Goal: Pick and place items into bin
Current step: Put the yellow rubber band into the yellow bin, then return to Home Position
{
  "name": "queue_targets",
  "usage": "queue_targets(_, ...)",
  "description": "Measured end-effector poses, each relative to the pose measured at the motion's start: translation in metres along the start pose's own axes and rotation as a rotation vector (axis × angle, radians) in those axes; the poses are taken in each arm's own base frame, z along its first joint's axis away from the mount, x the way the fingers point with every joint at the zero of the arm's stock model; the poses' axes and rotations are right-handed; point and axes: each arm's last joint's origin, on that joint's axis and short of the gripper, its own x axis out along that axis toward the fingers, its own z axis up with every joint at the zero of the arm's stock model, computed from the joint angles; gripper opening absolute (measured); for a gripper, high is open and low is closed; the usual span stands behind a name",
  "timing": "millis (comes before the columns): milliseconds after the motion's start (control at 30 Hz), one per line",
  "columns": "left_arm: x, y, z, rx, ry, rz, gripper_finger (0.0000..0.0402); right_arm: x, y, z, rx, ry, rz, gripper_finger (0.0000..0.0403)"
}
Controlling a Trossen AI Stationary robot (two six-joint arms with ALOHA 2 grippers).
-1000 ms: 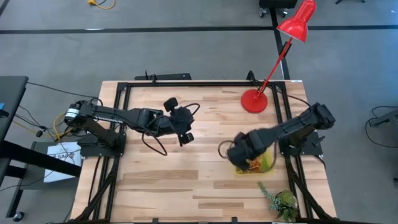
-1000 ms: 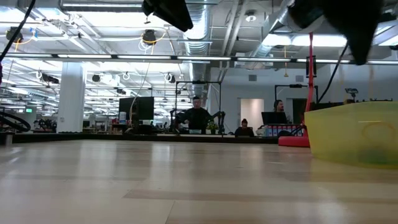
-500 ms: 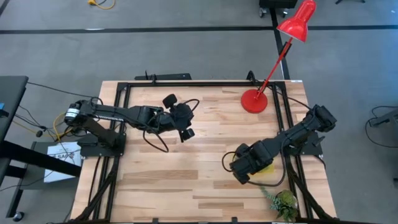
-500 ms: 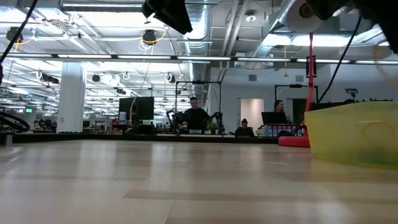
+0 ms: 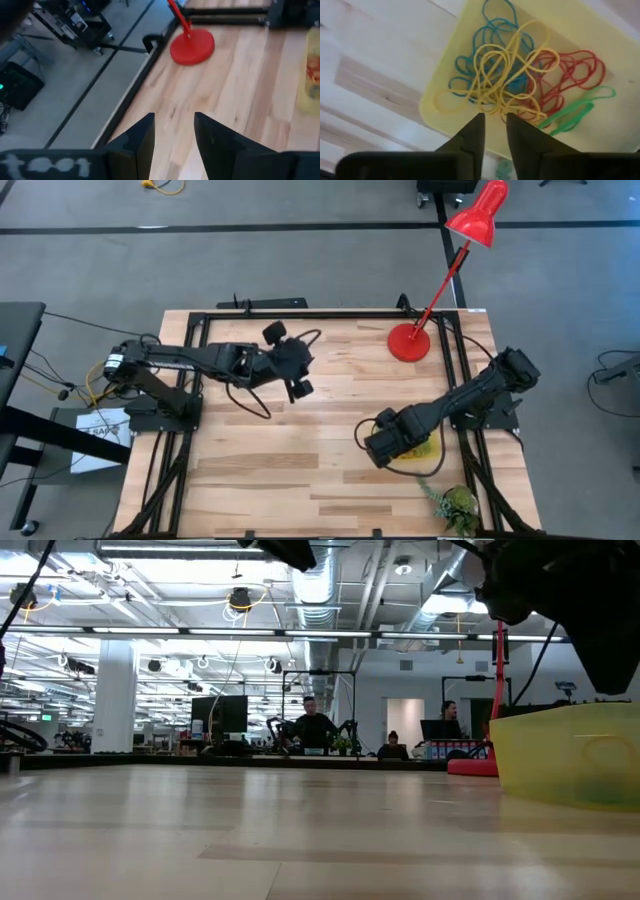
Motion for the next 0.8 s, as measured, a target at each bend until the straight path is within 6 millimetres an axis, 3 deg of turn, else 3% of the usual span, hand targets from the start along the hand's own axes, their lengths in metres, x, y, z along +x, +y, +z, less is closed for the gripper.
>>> queue_targets(400,-0.012,0.044,0.038,0.003,-0.081,-0.013,0.0129,-0.008,0.004,0.004,0.100,0.149,0.061,0.0167)
queue_targets(533,-0.016,0.052,0.045,0.043,-0.105,-0.004,0.0129,-0.033,0.011,0.006,0.092,0.192,0.117,0.0183)
queue_targets(800,-0.032,0.065,0.052,0.130,-0.076,0.113,0.0129,-0.109,0.017,0.014,-0.068,0.073,0.247,0.0187)
